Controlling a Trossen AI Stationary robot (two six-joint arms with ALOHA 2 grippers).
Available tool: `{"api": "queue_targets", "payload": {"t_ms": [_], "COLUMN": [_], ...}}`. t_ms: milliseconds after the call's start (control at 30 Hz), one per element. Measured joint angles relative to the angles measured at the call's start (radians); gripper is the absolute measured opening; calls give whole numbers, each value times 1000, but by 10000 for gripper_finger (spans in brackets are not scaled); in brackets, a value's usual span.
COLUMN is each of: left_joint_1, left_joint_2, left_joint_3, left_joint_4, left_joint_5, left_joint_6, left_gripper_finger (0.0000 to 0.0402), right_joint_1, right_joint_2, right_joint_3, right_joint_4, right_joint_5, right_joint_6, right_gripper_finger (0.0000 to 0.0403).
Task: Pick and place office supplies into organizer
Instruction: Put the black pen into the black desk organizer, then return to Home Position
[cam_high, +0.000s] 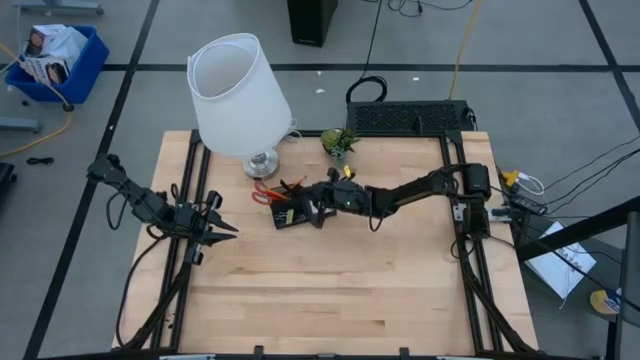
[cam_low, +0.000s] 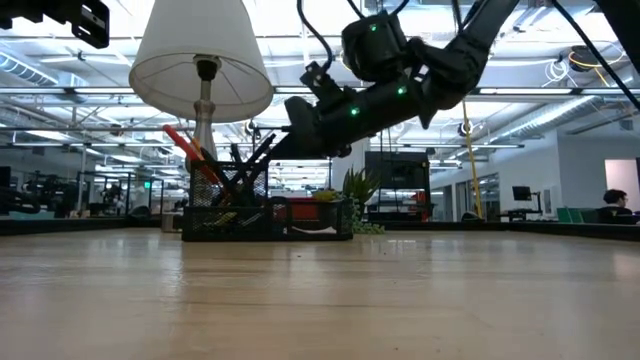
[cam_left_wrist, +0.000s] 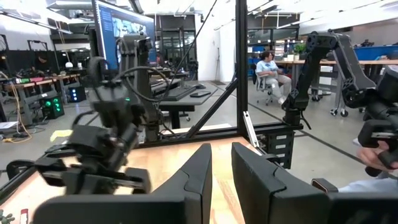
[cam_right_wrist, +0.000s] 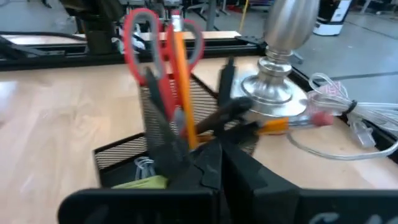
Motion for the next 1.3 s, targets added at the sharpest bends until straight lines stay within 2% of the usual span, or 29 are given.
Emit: {"api": "queue_targets", "payload": {"t_ms": [100, 233, 300, 467, 667, 867, 1000, 1300], "left_joint_1": [0, 0, 0, 0, 0, 0, 0, 0], "left_joint_2": [0, 0, 0, 0, 0, 0, 0, 0], "left_joint_3": [0, 0, 0, 0, 0, 0, 0, 0], "left_joint_4": [0, 0, -1, -1, 0, 0, 0, 0], "left_joint_5": [0, 0, 0, 0, 0, 0, 0, 0], "left_joint_6": [0, 0, 0, 0, 0, 0, 0, 0], "left_gripper_finger": [67, 67, 67, 67, 67, 67, 67, 67], "right_joint_1": [29, 48, 59, 93, 149, 192, 185, 165], "right_joint_2": [-12, -77, -132, -265, -415, -591, -748, -1082], "right_joint_3": [-15, -78, -146, -389, -572, -764, -834, -860], "right_joint_4": [-11, 28, 118, 383, 414, 581, 442, 109], "right_joint_5": [35, -133, -171, -163, -139, -125, -123, -118], "right_joint_6": [-1, 7, 27, 67, 89, 70, 110, 99], "right_gripper_finger": [0, 0, 0, 0, 0, 0, 0, 0]}}
